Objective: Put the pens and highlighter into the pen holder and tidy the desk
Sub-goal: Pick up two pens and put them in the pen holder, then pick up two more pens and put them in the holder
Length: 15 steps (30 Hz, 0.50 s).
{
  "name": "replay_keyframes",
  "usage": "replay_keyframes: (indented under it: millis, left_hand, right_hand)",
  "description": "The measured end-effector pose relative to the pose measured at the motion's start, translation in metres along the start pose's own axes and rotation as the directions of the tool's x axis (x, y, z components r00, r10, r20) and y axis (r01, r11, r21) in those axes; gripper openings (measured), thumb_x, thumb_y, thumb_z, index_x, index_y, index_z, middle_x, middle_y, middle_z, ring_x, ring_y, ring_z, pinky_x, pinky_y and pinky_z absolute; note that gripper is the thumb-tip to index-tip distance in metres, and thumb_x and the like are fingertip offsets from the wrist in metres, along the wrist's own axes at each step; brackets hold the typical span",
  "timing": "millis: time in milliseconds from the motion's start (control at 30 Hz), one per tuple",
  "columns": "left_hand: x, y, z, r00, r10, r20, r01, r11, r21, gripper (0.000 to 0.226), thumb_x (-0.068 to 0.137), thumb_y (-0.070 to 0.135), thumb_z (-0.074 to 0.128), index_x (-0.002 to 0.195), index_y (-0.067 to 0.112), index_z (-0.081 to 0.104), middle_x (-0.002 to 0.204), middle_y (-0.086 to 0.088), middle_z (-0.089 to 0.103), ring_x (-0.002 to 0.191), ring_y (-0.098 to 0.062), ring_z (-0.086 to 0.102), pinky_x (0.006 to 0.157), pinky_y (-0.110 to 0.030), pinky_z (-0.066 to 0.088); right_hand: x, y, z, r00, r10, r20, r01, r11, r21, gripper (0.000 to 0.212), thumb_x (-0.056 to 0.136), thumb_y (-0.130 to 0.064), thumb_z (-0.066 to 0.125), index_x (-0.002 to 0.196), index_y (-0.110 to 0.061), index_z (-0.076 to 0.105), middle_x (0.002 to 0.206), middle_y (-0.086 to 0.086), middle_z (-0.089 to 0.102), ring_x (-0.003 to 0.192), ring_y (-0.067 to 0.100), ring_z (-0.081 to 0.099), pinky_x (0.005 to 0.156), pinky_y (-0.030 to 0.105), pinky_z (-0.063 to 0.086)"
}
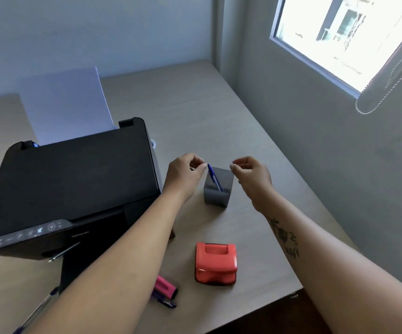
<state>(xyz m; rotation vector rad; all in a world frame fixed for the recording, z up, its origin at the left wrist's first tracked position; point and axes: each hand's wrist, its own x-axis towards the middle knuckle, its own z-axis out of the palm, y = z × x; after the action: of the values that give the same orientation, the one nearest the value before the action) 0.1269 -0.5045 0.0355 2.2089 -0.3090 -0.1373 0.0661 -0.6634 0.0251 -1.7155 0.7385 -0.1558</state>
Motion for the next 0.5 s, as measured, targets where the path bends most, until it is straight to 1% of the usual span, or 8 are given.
replay_keyframes:
  millis: [67, 167, 267, 333, 400, 500]
  left_hand:
    - [-0.004, 0.004, -0.020, 0.999, 0.040, -0.032, -0.040, 0.999, -0.011, 0.012, 0.090, 0.024, 0.065, 0.092, 0.013, 0.070, 0.083, 0.003, 0.067, 0.077, -0.014, 0.061, 0.070, -0.025, 0.048]
    - [-0.014, 0.001, -0.052, 0.994, 0.072, -0.082, -0.075, 0.996, -0.044, 0.009, 0.089, 0.024, 0.067, 0.086, 0.016, 0.069, 0.073, 0.009, 0.064, 0.068, -0.010, 0.060, 0.066, -0.023, 0.046]
    - [-0.035, -0.013, -0.090, 0.988, 0.094, -0.120, -0.102, 0.993, -0.064, 0.008, 0.087, 0.023, 0.069, 0.084, 0.016, 0.069, 0.068, 0.011, 0.063, 0.063, -0.008, 0.059, 0.064, -0.022, 0.048]
    - [-0.053, -0.031, -0.121, 0.986, 0.075, -0.146, -0.087, 0.993, -0.077, 0.010, 0.087, 0.023, 0.069, 0.084, 0.014, 0.070, 0.068, 0.008, 0.065, 0.061, -0.008, 0.060, 0.063, -0.024, 0.052]
    - [-0.067, -0.048, -0.146, 0.988, 0.043, -0.149, -0.058, 0.993, -0.103, 0.011, 0.087, 0.024, 0.069, 0.084, 0.014, 0.070, 0.073, -0.001, 0.071, 0.062, -0.010, 0.063, 0.065, -0.030, 0.058]
    - [-0.095, -0.084, -0.192, 0.985, -0.020, -0.174, 0.003, 0.995, -0.097, 0.011, 0.086, 0.026, 0.069, 0.084, 0.015, 0.070, 0.080, -0.006, 0.073, 0.063, -0.011, 0.065, 0.066, -0.031, 0.061]
  right_hand:
    - [-0.011, -0.017, 0.005, 0.999, -0.049, 0.002, 0.049, 0.999, 0.006, 0.011, 0.091, -0.024, 0.065, 0.099, -0.018, 0.067, 0.097, 0.004, 0.068, 0.081, 0.017, 0.060, 0.068, 0.028, 0.052]
    - [-0.031, -0.035, 0.022, 0.992, -0.123, 0.036, 0.123, 0.992, 0.016, 0.009, 0.091, -0.022, 0.065, 0.096, -0.016, 0.069, 0.088, 0.002, 0.069, 0.081, 0.018, 0.064, 0.066, 0.026, 0.052]
    - [-0.059, -0.046, 0.052, 0.977, -0.189, 0.099, 0.188, 0.982, 0.019, 0.009, 0.091, -0.021, 0.066, 0.094, -0.014, 0.069, 0.084, 0.004, 0.068, 0.074, 0.015, 0.065, 0.066, 0.029, 0.053]
    - [-0.080, -0.051, 0.080, 0.962, -0.227, 0.149, 0.226, 0.974, 0.027, 0.009, 0.091, -0.021, 0.065, 0.094, -0.013, 0.068, 0.085, 0.006, 0.068, 0.070, 0.013, 0.064, 0.064, 0.029, 0.052]
    - [-0.096, -0.054, 0.101, 0.950, -0.254, 0.185, 0.251, 0.967, 0.037, 0.009, 0.091, -0.023, 0.065, 0.090, -0.014, 0.068, 0.082, 0.005, 0.068, 0.066, 0.013, 0.063, 0.061, 0.027, 0.049]
    - [-0.130, -0.057, 0.150, 0.923, -0.273, 0.271, 0.261, 0.962, 0.081, 0.010, 0.089, -0.025, 0.067, 0.080, -0.022, 0.065, 0.075, 0.001, 0.066, 0.064, 0.013, 0.062, 0.056, 0.026, 0.047]
